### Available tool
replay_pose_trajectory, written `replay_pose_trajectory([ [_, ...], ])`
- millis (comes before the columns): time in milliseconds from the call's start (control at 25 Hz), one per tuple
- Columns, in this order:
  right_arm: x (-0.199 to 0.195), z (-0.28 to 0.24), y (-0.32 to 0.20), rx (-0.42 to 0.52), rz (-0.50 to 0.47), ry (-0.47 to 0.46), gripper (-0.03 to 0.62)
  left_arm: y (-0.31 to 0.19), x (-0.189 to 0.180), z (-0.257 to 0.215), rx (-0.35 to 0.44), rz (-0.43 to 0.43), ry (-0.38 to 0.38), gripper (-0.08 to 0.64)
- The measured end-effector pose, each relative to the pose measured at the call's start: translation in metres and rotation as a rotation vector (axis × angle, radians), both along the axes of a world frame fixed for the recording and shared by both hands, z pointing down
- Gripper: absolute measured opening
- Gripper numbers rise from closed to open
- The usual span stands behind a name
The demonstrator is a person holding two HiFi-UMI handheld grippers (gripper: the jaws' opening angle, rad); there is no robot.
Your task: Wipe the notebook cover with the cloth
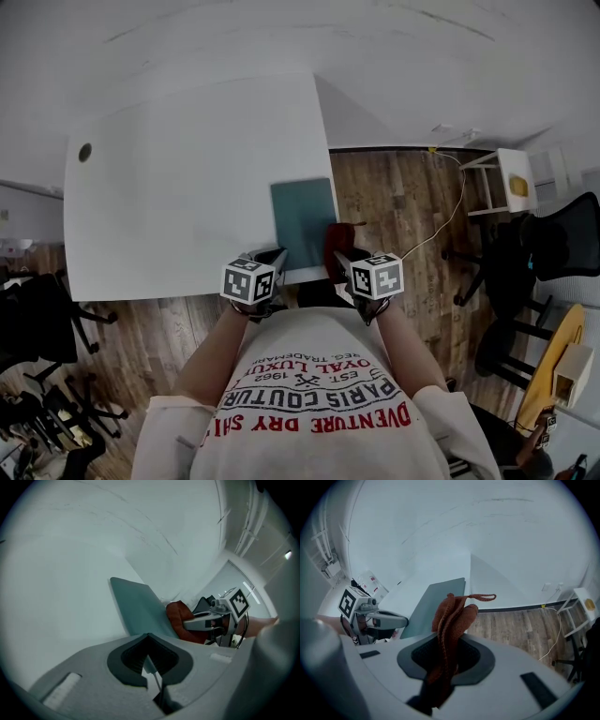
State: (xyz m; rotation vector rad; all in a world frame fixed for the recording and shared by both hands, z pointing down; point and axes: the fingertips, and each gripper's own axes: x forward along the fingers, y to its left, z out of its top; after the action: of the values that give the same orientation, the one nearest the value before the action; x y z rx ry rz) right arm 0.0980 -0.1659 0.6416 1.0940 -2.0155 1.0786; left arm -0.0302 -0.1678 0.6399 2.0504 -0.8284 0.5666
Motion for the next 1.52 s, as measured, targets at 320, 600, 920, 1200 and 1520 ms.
replay_pose_trajectory([
  [320,0.026,-0.008,-0.008,-0.004,0.009,0.042,0.078,-0.001,-0.002,0.002,-0.024,-0.034,0.021,0.009],
  [600,0.02,-0.055,-0.044,0.209,0.061,0.032,0.078,-0.005,-0.007,-0.012,-0.008,-0.088,0.061,0.009],
  [920,0.0,-0.131,-0.082,0.485,0.041,0.018,0.078,-0.062,-0.031,-0.113,0.347,-0.216,0.011,0.009],
  [1200,-0.012,-0.209,-0.096,0.686,0.057,-0.096,0.079,-0.08,-0.031,-0.226,0.656,-0.216,0.065,0.009],
  [1520,-0.016,-0.267,-0.091,0.933,0.021,-0.061,0.078,-0.076,-0.04,-0.306,0.899,-0.211,0.048,0.009],
])
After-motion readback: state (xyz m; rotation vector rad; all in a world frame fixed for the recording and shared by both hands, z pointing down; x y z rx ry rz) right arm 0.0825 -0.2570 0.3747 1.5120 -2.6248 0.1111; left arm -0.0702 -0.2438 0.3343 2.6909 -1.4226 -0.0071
